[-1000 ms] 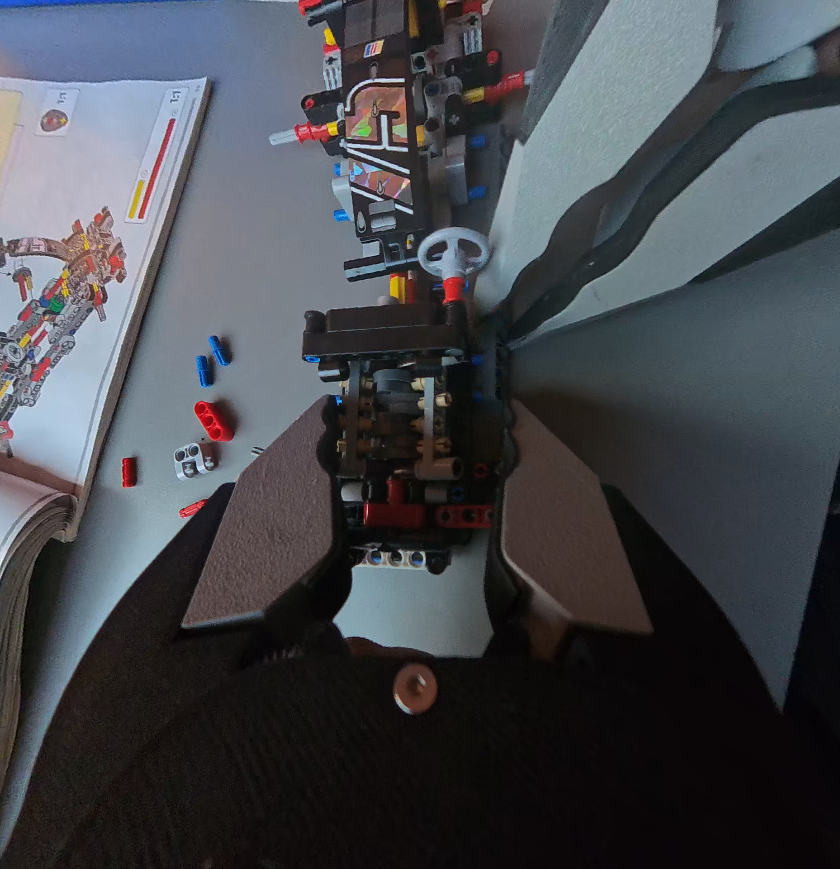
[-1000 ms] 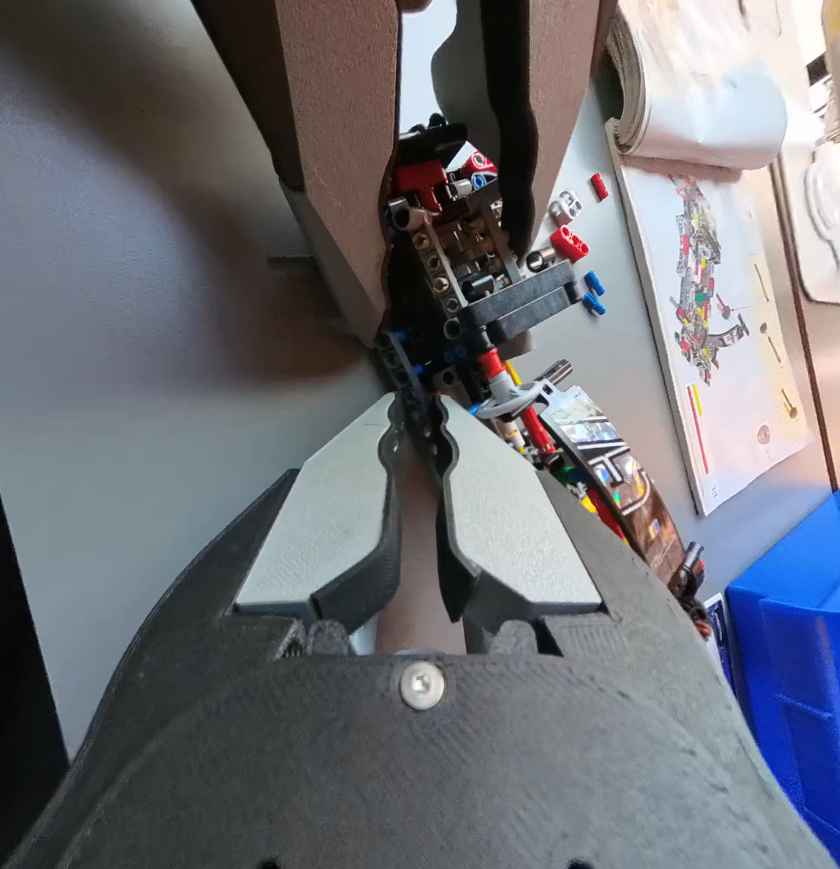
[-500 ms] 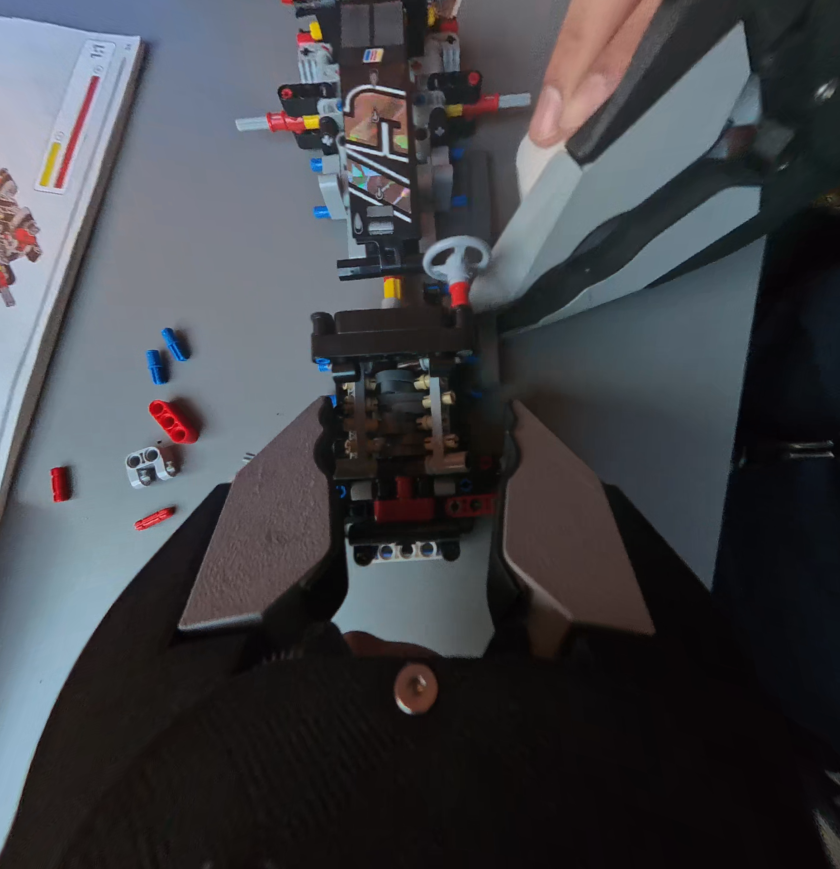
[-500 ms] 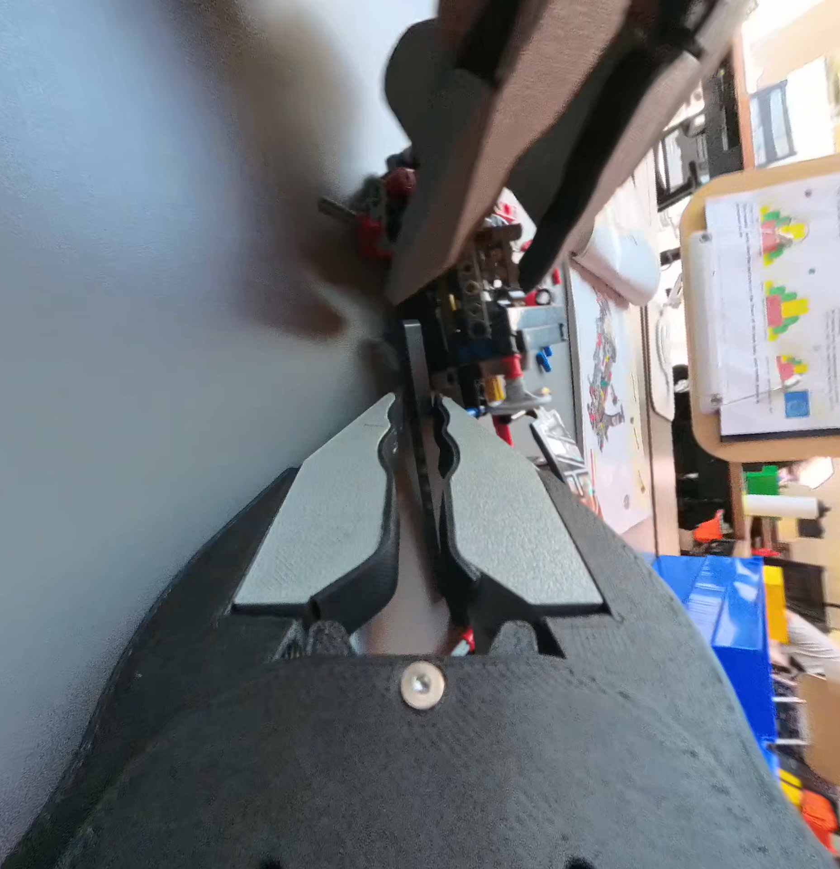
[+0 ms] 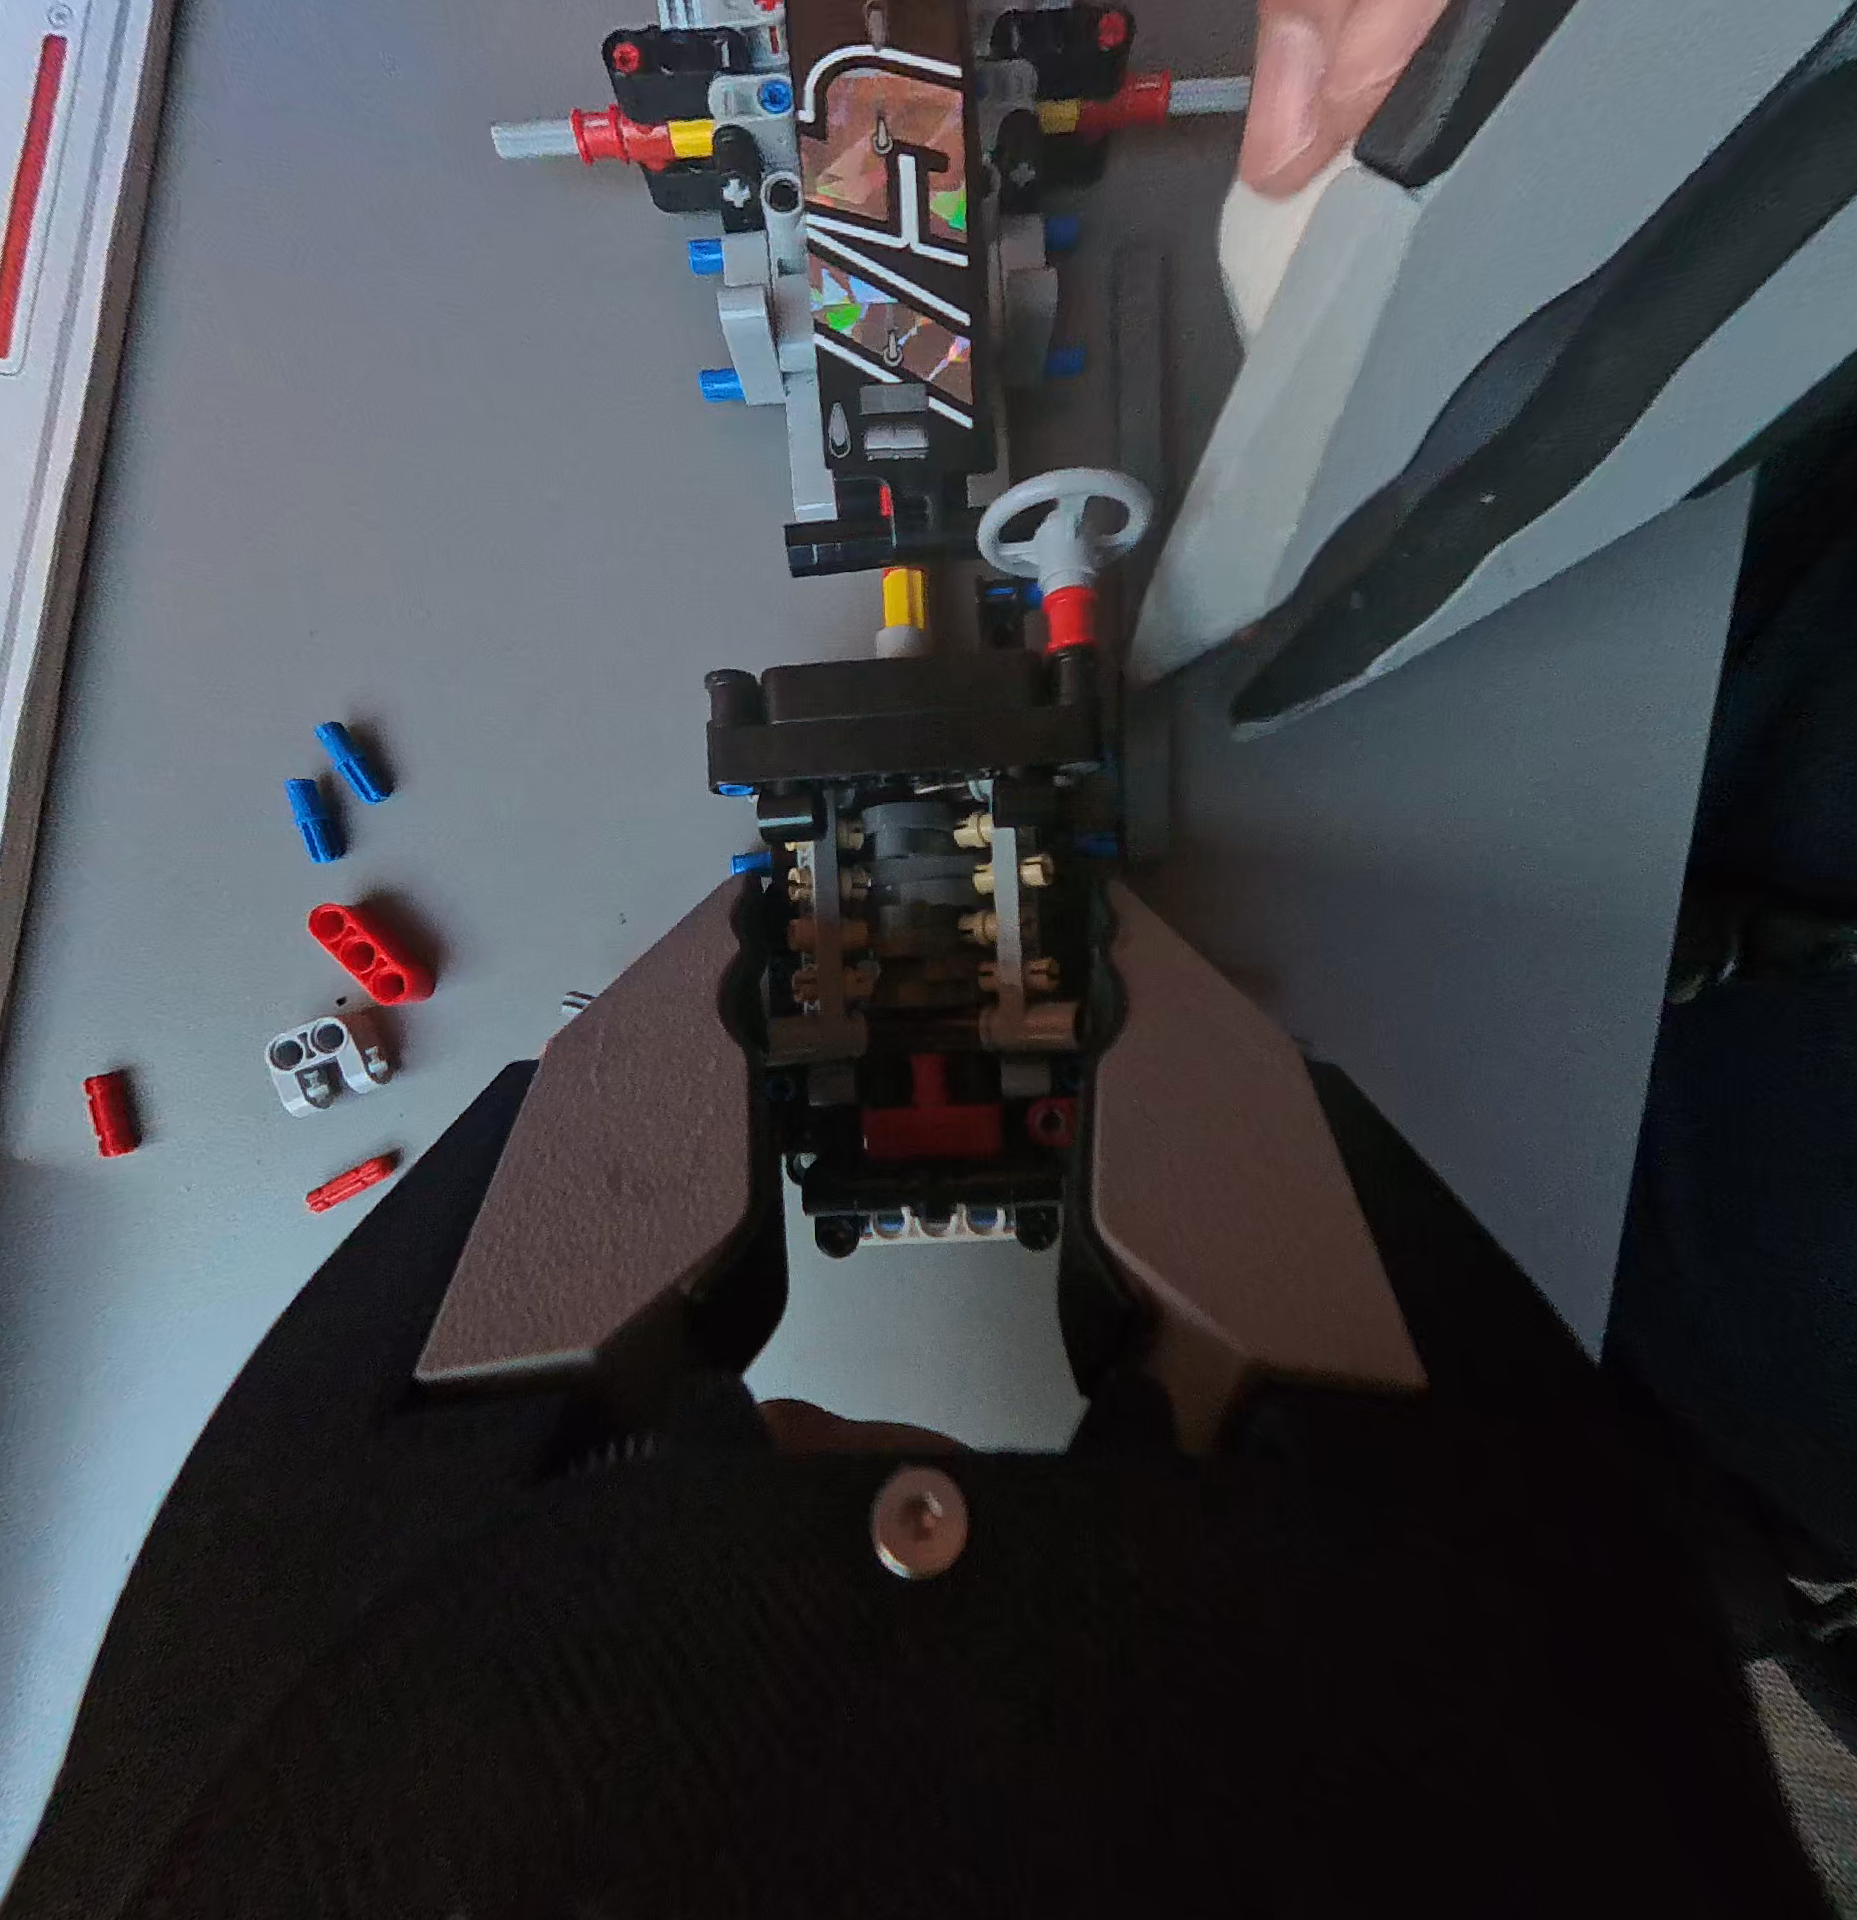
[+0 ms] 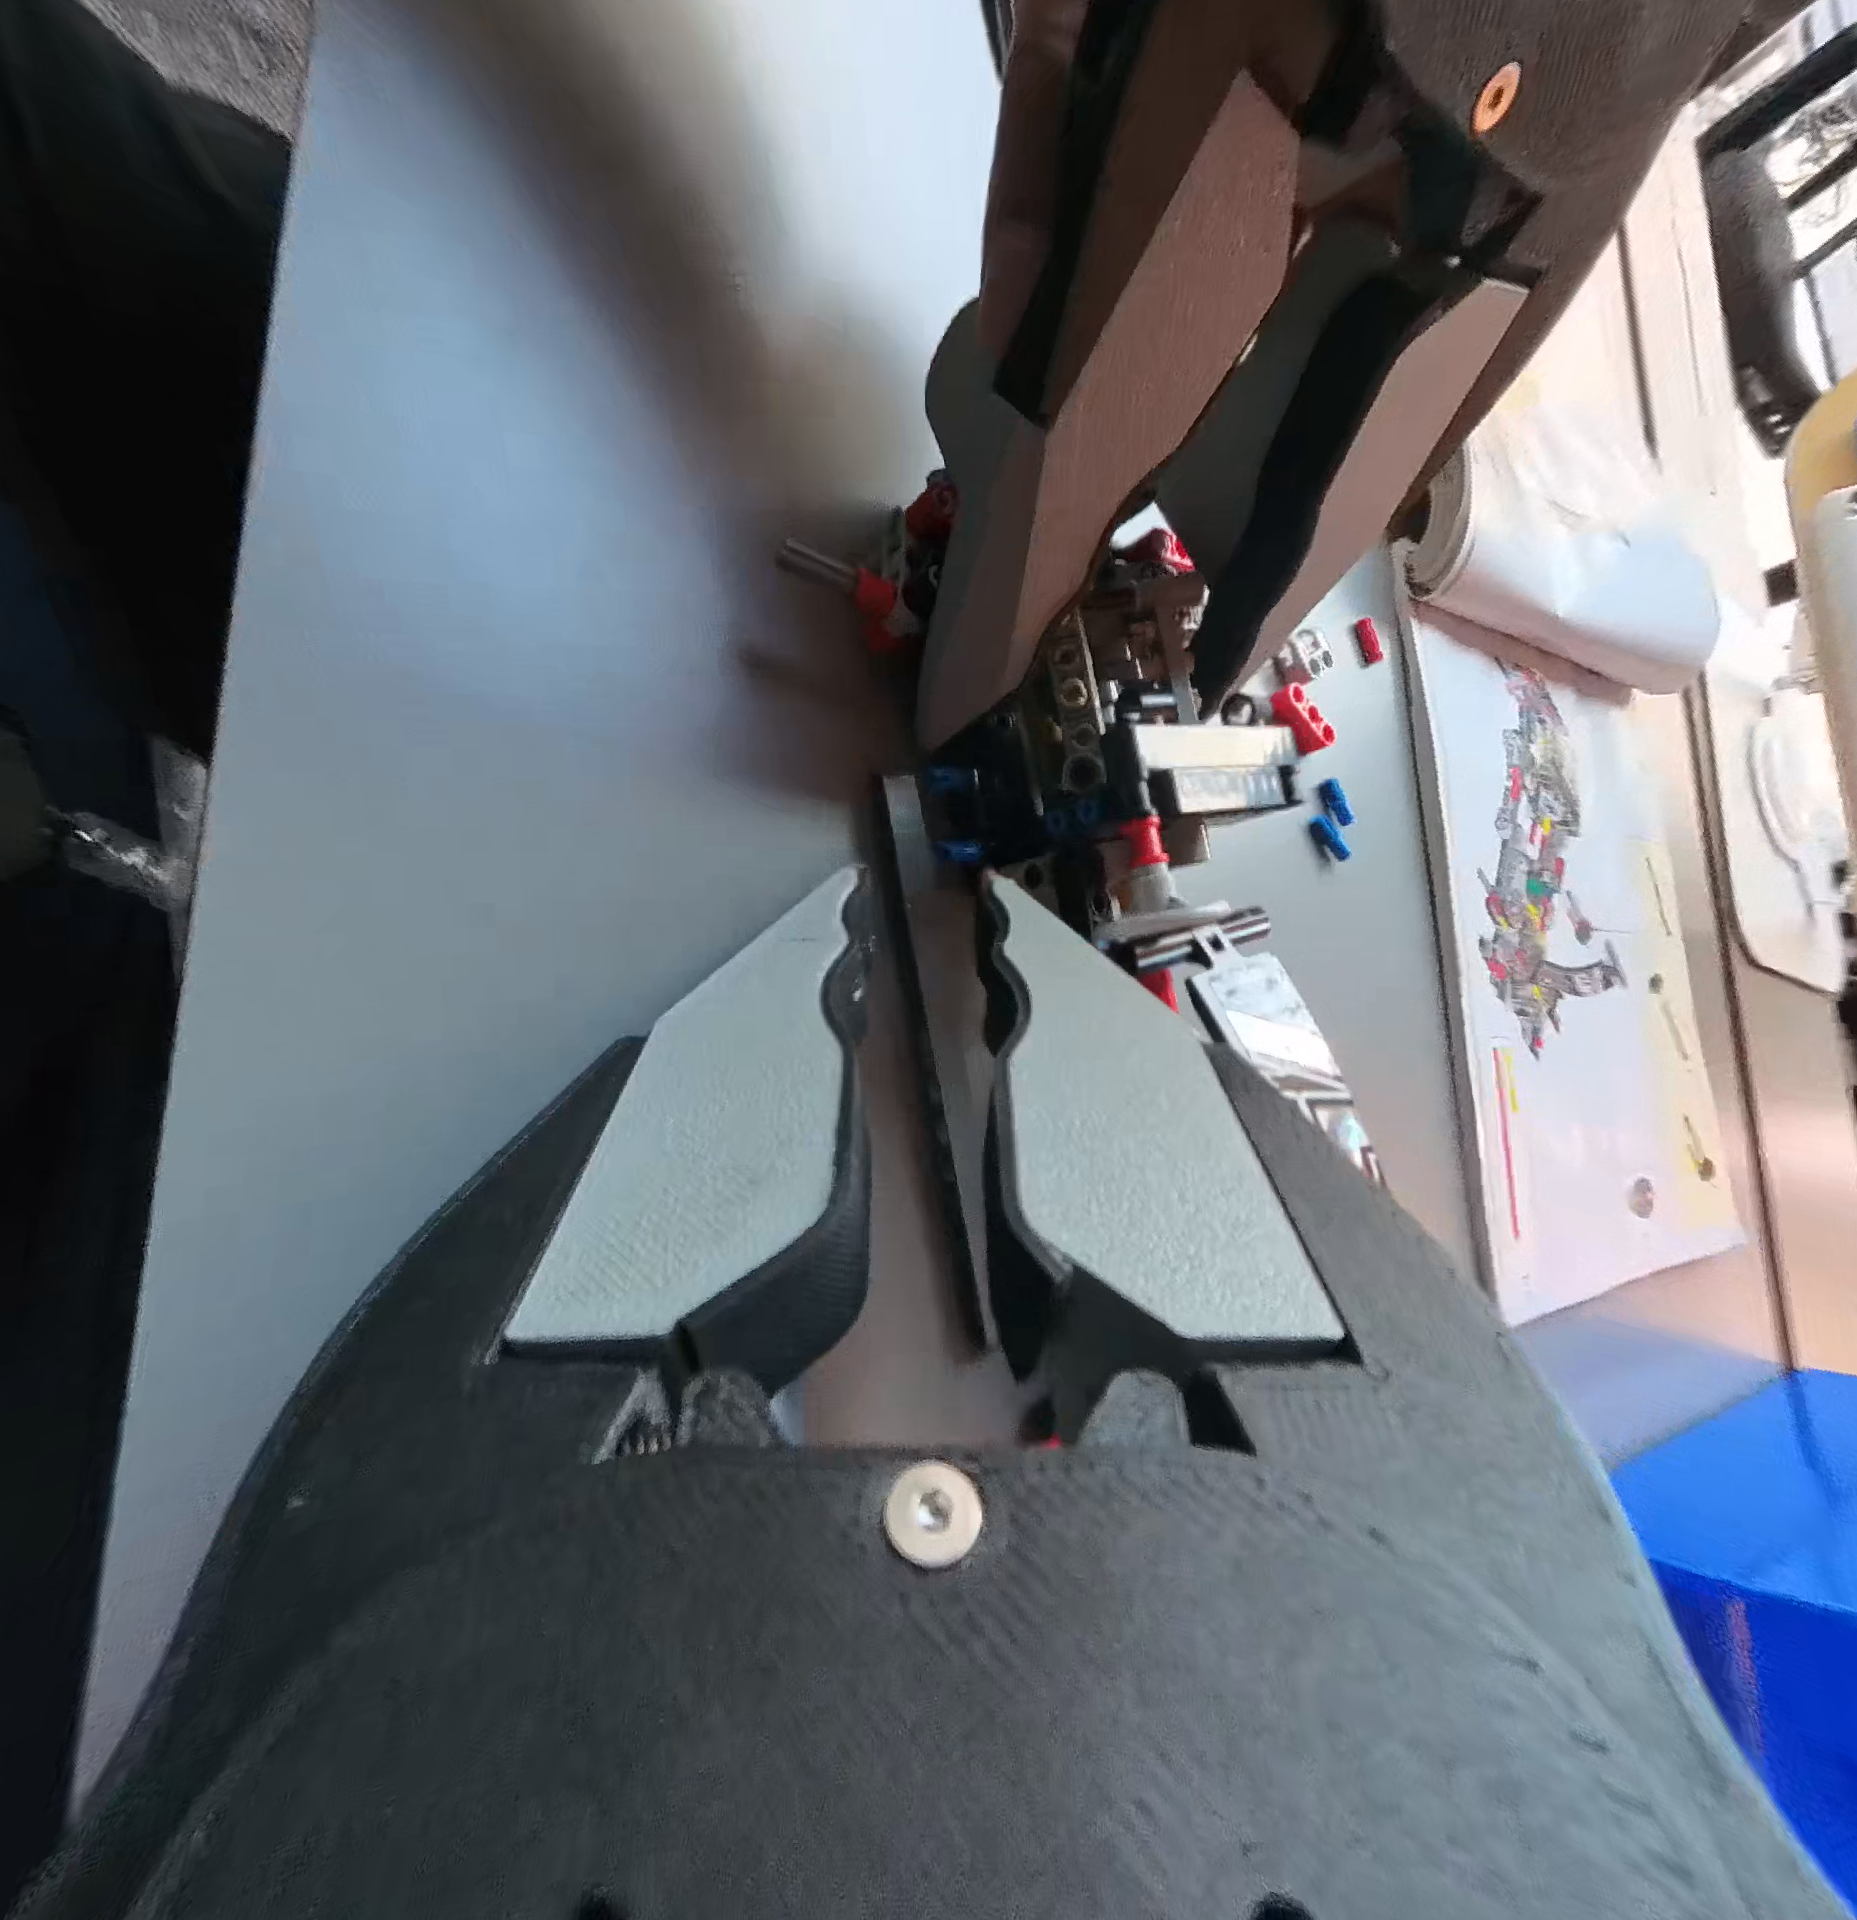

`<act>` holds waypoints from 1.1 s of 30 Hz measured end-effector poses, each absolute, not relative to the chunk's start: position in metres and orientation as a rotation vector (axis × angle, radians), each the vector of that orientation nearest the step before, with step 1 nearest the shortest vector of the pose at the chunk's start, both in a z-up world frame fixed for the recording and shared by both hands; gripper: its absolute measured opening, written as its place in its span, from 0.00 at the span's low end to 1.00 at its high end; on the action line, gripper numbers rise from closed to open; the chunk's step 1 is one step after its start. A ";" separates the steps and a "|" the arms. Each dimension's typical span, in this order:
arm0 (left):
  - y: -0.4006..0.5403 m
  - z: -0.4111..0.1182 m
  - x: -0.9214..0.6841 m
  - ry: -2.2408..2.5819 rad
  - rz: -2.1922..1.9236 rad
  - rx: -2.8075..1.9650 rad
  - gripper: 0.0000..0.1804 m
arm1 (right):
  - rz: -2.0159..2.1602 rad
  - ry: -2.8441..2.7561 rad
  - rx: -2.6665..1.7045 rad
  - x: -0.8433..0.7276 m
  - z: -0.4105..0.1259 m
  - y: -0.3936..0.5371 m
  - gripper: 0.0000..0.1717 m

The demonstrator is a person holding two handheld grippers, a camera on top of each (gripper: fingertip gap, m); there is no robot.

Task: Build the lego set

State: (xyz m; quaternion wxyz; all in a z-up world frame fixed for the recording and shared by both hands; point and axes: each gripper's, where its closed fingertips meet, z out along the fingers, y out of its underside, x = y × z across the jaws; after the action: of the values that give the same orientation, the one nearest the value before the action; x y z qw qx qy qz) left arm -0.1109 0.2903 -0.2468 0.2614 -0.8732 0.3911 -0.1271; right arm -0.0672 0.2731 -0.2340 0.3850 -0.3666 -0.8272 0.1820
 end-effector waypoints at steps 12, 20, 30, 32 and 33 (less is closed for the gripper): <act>0.293 -0.247 -0.111 1.067 -0.288 -2.321 0.33 | 0.480 -2.137 -1.082 -0.070 -0.240 0.282 0.07; 0.292 -0.246 -0.110 1.079 -0.302 -2.304 0.33 | 0.621 -2.371 -0.895 -0.024 -0.226 0.267 0.17; 0.293 -0.245 -0.109 1.056 -0.285 -2.282 0.33 | 0.546 -2.432 -0.822 -0.041 -0.249 0.257 0.03; 0.292 -0.244 -0.109 1.045 -0.291 -2.269 0.32 | 0.527 -2.354 -0.858 -0.050 -0.247 0.259 0.03; 0.292 -0.244 -0.109 1.044 -0.287 -2.260 0.33 | 0.485 -2.309 -0.858 -0.054 -0.245 0.264 0.03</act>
State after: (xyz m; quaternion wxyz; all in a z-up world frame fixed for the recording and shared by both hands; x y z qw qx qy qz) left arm -0.1091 0.2923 -0.2439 0.3124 -0.8567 0.3959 -0.1087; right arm -0.0542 0.2641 -0.2451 0.3104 -0.3251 -0.8742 0.1836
